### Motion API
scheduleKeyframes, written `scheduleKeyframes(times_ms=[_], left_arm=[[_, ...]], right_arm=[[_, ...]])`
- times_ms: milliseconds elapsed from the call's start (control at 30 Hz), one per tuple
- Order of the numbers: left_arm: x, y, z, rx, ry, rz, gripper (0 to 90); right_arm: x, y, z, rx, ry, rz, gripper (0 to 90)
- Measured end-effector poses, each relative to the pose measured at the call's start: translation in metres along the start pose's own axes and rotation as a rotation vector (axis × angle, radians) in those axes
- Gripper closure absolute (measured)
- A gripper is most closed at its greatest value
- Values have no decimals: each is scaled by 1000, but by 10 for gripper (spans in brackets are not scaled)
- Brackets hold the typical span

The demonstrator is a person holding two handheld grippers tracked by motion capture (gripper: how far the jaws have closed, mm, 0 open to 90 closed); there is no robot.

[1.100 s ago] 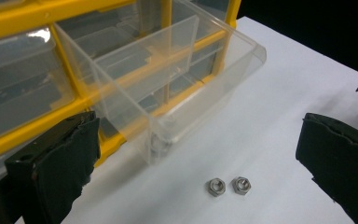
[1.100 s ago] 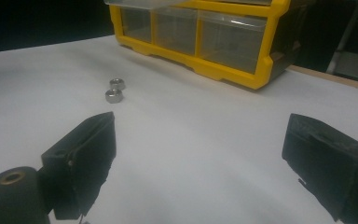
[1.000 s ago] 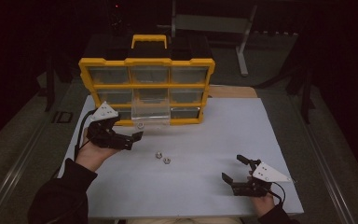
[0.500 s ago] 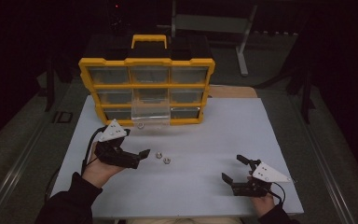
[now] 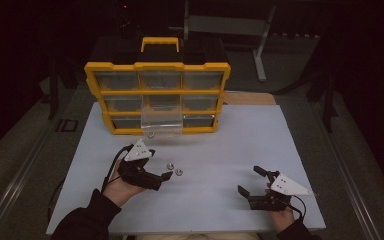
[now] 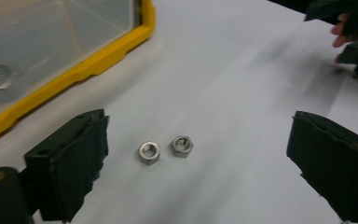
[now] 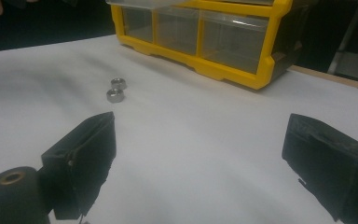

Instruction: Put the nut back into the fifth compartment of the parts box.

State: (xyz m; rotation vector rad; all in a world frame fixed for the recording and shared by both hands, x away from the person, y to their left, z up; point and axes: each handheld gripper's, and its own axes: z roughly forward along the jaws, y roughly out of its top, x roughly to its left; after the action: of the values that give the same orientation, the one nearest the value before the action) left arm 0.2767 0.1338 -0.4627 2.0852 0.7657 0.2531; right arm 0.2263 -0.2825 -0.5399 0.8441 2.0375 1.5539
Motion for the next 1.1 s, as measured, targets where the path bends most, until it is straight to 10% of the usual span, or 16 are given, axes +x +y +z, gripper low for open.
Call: scheduleKeyframes(times_ms=[567, 1100], left_arm=[[14, -12, 39, 53, 42, -3, 172], [26, -30, 79, 142, 68, 16, 471]], right_arm=[[0, 0, 0, 2, 8, 3, 99], [0, -1, 0, 7, 14, 7, 98]])
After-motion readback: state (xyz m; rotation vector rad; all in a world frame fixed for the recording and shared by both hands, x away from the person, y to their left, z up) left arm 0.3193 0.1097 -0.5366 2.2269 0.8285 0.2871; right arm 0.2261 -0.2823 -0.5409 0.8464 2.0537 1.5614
